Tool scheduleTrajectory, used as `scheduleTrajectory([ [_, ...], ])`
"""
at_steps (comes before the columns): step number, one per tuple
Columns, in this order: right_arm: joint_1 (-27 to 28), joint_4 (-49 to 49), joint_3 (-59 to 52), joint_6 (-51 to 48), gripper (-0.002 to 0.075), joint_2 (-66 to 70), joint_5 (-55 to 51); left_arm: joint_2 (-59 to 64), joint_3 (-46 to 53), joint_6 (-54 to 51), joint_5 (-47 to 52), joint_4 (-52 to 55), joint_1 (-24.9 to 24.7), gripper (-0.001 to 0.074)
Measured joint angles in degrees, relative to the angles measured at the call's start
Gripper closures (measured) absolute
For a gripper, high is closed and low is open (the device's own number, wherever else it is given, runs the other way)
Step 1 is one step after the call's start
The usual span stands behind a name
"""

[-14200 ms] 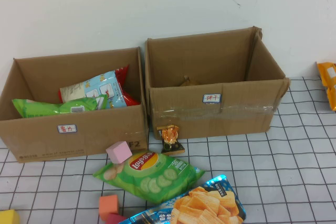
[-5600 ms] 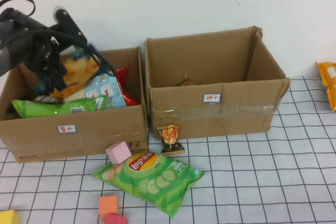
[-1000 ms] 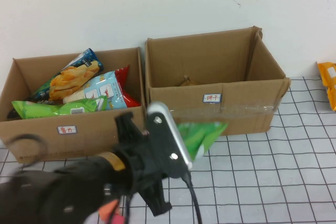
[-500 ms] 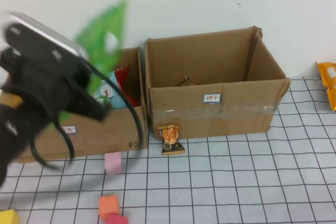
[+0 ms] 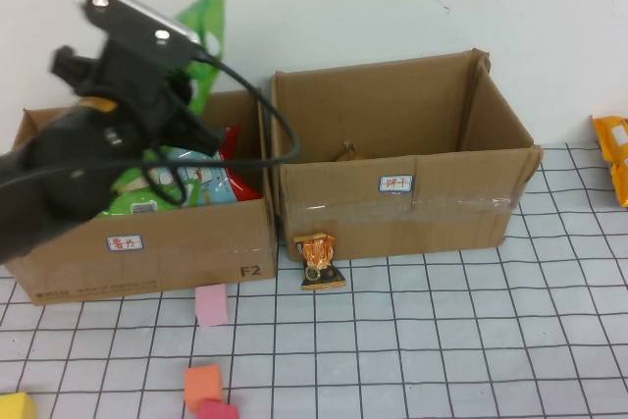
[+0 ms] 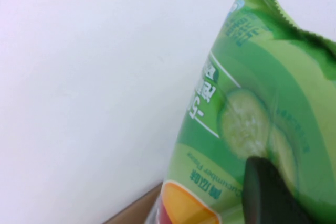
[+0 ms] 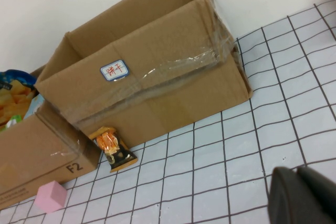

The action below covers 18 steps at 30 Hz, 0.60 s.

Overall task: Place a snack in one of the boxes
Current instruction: Place the potato chip in the potato chip box

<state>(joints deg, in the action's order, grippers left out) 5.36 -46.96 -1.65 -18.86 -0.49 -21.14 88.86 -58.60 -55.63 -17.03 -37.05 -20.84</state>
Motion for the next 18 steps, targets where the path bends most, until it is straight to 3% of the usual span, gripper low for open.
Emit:
scheduleTrajectory([
  [6, 0.0, 0.0, 0.0, 0.0, 0.0727, 0.0, 0.0, 11.1, -7.5, 0.0, 0.9, 0.7, 0.0, 0.0583],
  [8, 0.0, 0.0, 0.0, 0.0, 0.0727, 0.0, 0.0, 14.6, -9.8, 0.0, 1.2, 0.7, 0.0, 0.0533],
  [13, 0.0, 0.0, 0.0, 0.0, 0.0727, 0.0, 0.0, 19.7, -15.0, -0.8, 4.9, -4.6, 1.9, 0.0288],
  [16, 0.0, 0.0, 0.0, 0.0, 0.0727, 0.0, 0.0, 19.3, -15.4, -2.8, 6.7, -11.1, 3.7, 0.0234],
  [18, 0.0, -0.5, 0.0, 0.0, 0.0727, 0.0, 0.0, 17.1, -15.4, -5.0, 9.2, -15.0, 5.1, 0.0238],
])
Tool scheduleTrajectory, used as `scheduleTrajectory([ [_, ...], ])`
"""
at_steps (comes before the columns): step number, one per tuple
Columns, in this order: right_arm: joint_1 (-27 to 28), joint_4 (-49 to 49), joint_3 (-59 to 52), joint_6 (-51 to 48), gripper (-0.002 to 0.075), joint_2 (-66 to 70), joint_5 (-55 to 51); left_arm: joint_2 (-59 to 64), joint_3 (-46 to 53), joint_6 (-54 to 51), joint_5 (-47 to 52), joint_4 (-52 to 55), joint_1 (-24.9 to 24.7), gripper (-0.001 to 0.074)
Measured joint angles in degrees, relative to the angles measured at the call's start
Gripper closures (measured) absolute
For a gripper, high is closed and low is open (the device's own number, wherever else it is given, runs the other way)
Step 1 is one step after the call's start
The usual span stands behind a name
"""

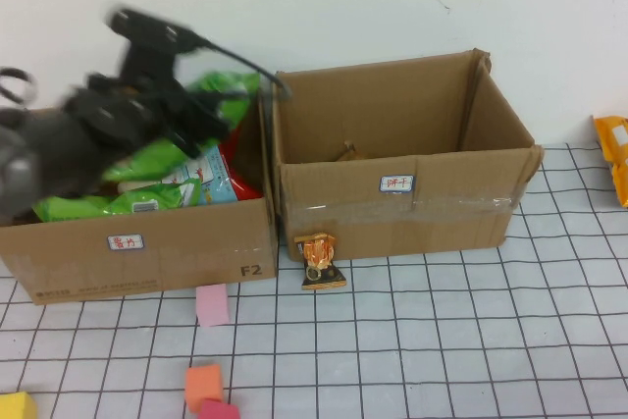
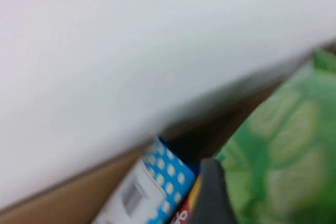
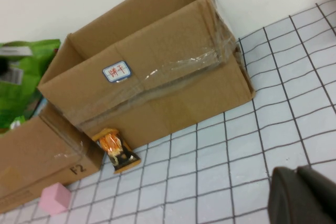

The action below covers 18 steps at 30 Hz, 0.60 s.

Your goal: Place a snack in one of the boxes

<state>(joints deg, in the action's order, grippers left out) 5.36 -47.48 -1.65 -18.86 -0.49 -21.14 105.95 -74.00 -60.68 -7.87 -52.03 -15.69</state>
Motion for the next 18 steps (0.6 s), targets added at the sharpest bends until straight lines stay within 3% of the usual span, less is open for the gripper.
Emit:
scheduleTrajectory([
  [3, 0.0, -1.6, 0.0, 0.0, 0.0727, 0.0, 0.9, -5.4, -0.1, -3.1, 5.6, -4.1, 1.8, 0.0336],
  [7, 0.0, -2.9, 0.0, -0.2, 0.0727, 0.0, 2.1, -14.0, -0.4, -4.2, 14.9, -5.2, 3.8, 0.0600],
  [9, 0.0, -3.3, 0.0, -1.5, 0.0727, 0.0, 1.7, -17.8, -0.4, -4.3, 19.3, -4.9, 4.9, 0.0673],
  [13, 0.0, -5.7, 0.0, -5.2, 0.0727, 0.0, 0.6, -24.3, 2.8, -3.7, 23.0, -4.8, 6.2, 0.0722],
  [18, 0.0, -9.6, 0.1, -12.3, 0.0727, 0.0, -1.9, -33.5, 14.8, -3.1, 20.3, -4.6, 6.3, 0.0733],
])
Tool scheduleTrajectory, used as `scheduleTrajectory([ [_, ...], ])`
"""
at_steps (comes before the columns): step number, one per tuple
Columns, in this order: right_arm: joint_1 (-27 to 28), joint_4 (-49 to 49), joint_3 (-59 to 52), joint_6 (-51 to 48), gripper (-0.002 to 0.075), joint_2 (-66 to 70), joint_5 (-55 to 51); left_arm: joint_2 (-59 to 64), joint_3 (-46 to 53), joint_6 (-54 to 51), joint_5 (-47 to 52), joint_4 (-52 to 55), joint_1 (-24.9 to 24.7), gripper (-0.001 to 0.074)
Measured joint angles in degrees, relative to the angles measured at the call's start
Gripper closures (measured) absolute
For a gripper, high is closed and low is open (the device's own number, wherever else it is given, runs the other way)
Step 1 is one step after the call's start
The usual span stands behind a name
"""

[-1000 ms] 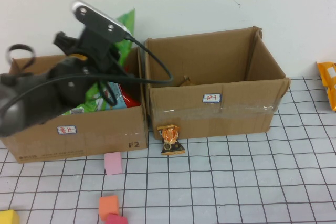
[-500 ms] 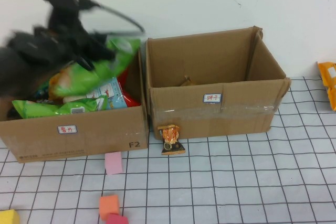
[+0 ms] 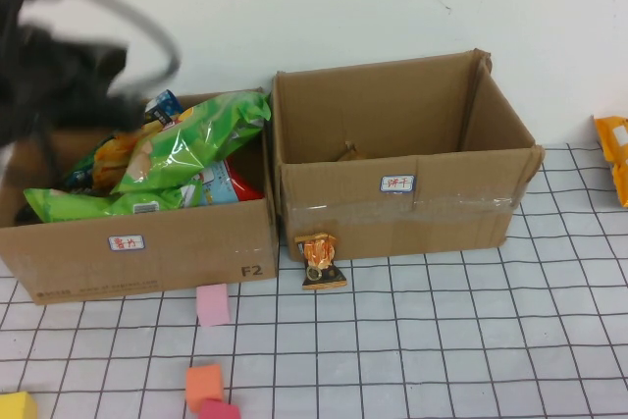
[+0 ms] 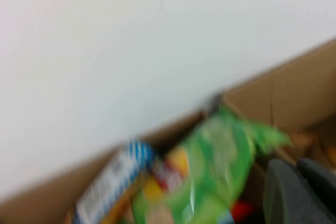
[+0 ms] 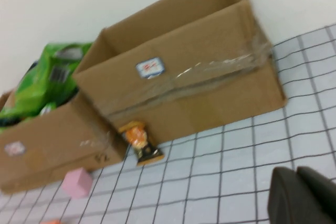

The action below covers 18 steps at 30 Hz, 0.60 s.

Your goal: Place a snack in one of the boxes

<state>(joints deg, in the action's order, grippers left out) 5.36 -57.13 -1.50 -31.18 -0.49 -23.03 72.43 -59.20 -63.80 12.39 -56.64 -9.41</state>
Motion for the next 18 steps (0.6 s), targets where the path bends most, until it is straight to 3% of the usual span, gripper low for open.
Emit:
scheduleTrajectory([
  [8, 0.0, -0.8, 6.8, -11.9, 0.0727, 2.2, -6.5, -19.5, 20.9, 5.9, -0.6, -0.2, 0.0, 0.0735],
  [18, -2.4, -1.3, 18.0, -33.8, 0.0727, 21.0, -11.0, -44.6, 36.8, 12.9, 6.9, 1.5, 0.0, 0.0735],
])
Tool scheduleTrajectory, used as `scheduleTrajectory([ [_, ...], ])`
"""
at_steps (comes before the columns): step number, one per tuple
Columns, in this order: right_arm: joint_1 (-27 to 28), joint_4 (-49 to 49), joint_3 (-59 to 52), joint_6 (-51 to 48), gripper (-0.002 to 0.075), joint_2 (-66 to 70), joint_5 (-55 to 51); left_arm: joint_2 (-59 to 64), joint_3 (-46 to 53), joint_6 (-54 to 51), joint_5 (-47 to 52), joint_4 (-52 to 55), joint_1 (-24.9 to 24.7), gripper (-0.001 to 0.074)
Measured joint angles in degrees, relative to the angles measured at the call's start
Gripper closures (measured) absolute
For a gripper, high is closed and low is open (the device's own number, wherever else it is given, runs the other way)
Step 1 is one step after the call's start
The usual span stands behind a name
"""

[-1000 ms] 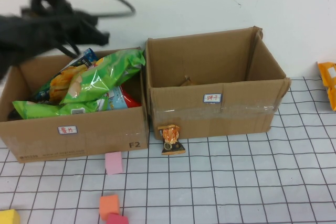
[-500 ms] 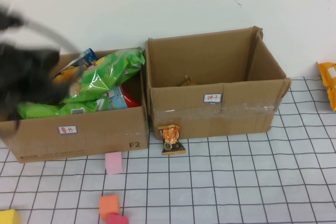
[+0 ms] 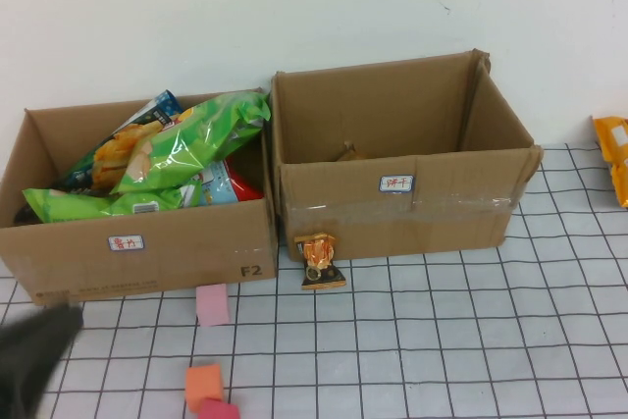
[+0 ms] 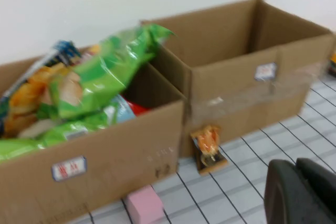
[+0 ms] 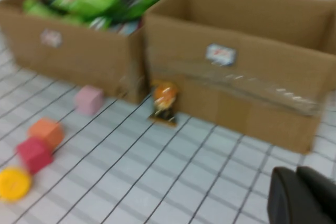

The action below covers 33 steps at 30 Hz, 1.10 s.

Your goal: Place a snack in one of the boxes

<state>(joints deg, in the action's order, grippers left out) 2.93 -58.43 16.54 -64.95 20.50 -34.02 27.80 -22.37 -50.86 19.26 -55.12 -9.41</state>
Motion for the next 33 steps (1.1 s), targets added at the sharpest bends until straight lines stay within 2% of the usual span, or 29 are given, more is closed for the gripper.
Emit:
scheduleTrajectory([
  [8, -3.7, 0.0, 13.3, -7.4, 0.0727, 23.4, -8.8, -12.4, 5.0, 11.9, 3.4, 7.6, 0.0, 0.0735],
  [13, -11.7, 0.9, 22.6, -7.8, 0.0727, 37.1, -8.4, -14.5, 5.2, 13.9, 3.6, 9.2, 0.0, 0.0736],
  [18, -25.5, 5.3, 32.2, -1.9, 0.0727, 50.7, -0.6, -14.5, 5.2, 14.2, 3.7, 9.1, 0.0, 0.0735],
  [23, -34.7, 11.3, 39.9, 9.3, 0.0727, 63.3, 7.6, -14.5, 5.2, 14.5, 3.1, 9.2, 0.0, 0.0735],
  [29, -38.9, 13.0, 43.6, 21.1, 0.0727, 73.4, 18.4, -14.5, 5.2, 13.6, 1.0, 9.3, 0.0, 0.0736],
  [33, -40.6, 13.0, 43.8, 23.3, 0.0727, 78.3, 27.3, -14.5, 5.2, 13.0, -0.3, 9.4, 0.0, 0.0736],
])
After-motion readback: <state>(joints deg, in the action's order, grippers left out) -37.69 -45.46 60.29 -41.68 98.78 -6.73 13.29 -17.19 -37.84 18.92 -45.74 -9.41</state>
